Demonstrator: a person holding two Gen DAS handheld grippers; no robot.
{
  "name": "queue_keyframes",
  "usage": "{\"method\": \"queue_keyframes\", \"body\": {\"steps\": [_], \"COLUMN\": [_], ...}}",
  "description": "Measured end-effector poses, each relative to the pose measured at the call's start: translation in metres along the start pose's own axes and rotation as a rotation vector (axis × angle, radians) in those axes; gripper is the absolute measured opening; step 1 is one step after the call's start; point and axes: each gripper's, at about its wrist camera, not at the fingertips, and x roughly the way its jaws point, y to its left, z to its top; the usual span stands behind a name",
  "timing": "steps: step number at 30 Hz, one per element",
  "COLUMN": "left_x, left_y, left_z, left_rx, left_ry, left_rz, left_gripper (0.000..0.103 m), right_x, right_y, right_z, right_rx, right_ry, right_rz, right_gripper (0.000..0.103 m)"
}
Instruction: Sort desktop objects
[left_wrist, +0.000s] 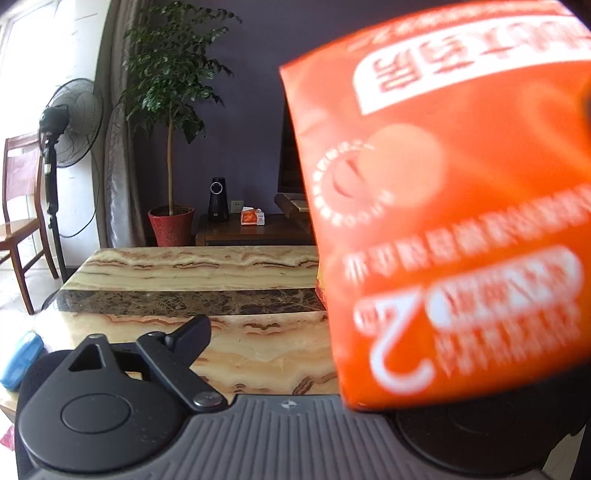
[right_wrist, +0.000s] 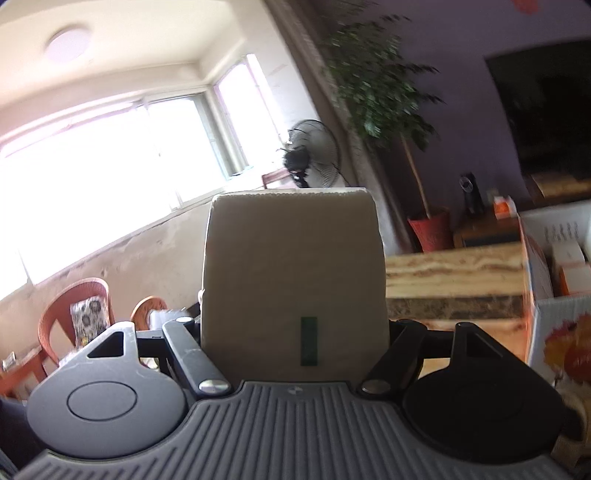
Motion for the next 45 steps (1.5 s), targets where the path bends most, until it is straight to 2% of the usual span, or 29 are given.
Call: {"method": "queue_keyframes", "body": {"steps": [6, 9, 24, 34, 45], "left_x": [-0.002, -0.004, -0.005, -0.002, 0.002], "left_y": [0.016, 0.016, 0.0, 0.0, -0.005], "left_z": [0.004, 0.006, 0.003, 0.003, 0.002], "left_rx": [-0.089, -0.089, -0.062, -0.056, -0.007], "left_ry": [-0.013, -0.024, -0.028, -0.023, -0.027], "left_rz": [0.02, 0.021, 0.032, 0.032, 0.023], "left_gripper": [0.077, 0.077, 0.077, 0.076, 0.077], "right_x": [-0.001, -0.001, 0.0, 0.001, 0.003], "right_y": [0.012, 0.016, 0.012, 0.015, 0.017], "right_z": [-0.004, -0.005, -0.003, -0.004, -0.008], "right_rx": [-0.064, -0.087, -0.04, -0.053, -0.066], "right_ry": [0.005, -0.001, 0.008, -0.001, 0.004], "right_rz": [0.013, 0.006, 0.017, -0.039, -0.051], "right_gripper": [0.076, 0.076, 0.079, 0.078, 0.077]}}
